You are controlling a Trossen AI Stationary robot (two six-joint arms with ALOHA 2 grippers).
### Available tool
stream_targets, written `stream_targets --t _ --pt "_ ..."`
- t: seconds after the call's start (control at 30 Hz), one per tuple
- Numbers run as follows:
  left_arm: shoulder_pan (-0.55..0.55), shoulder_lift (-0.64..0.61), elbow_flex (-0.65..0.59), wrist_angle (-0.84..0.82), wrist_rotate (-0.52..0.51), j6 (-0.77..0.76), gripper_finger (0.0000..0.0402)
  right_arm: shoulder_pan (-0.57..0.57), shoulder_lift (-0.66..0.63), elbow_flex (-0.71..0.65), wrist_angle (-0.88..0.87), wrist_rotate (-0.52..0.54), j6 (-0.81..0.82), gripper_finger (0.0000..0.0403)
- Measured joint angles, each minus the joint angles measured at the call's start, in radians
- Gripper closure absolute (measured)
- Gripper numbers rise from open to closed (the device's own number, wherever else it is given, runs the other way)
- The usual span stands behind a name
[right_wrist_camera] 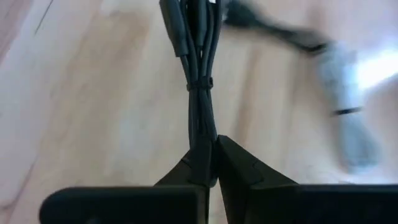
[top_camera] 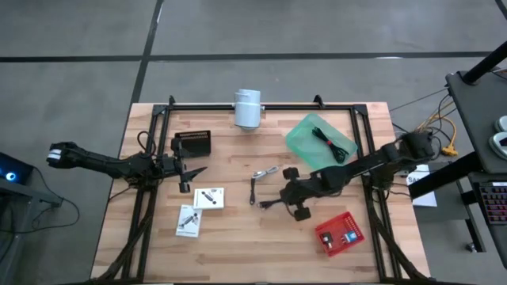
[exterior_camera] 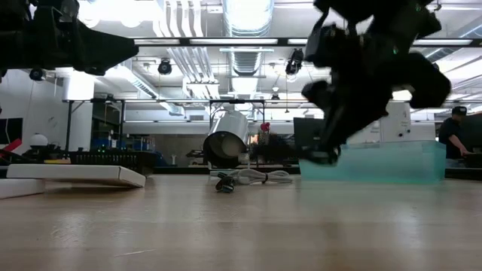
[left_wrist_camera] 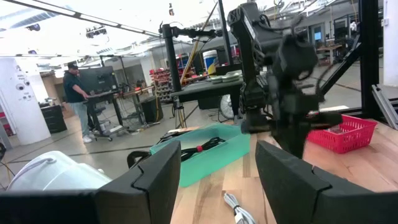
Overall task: Pick and place items into bin
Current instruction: Put the right black charger cable into the green bin
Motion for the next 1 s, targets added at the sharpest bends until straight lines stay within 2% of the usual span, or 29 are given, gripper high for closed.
stream_targets --t 0.1,0.2,0.3,0.37,0.57,0.7,0.9,1.0 --pt "0.0 0.0 0.0 0.0 0.0 0.0 0.021 0.0 -0.069 0.0 -0.003 0.129 0.022 0.0394" --pt "0.0 0.0 0.0 0.0 0.0 0.0 0.021 -0.002 -0.149 0.0 -0.038 0.313 0.085 0.0394" --pt "0.0 0.0 0.0 0.0 0.0 0.0 0.021 -0.016 -0.229 0.0 -0.137 0.478 0.209 0.0394" --pt "0.0 0.0 0.0 0.0 0.0 0.0 0.021 -0.036 -0.281 0.0 -0.231 0.533 0.313 0.0394" --pt "0.0 0.0 0.0 0.0 0.0 0.0 0.021 -0.115 -0.388 -0.006 -0.53 0.554 0.635 0.0394" --pt "0.0 0.0 0.0 0.0 0.0 0.0 0.021 -0.156 -0.408 -0.024 -0.658 0.551 0.784 0.0394" --pt "0.0 0.0 0.0 0.0 0.0 0.0 0.021 -0.191 -0.406 -0.071 -0.666 0.467 0.809 0.0394" --pt "0.0 0.0 0.0 0.0 0.0 0.0 0.021 -0.202 -0.405 -0.086 -0.667 0.473 0.81 0.0394"
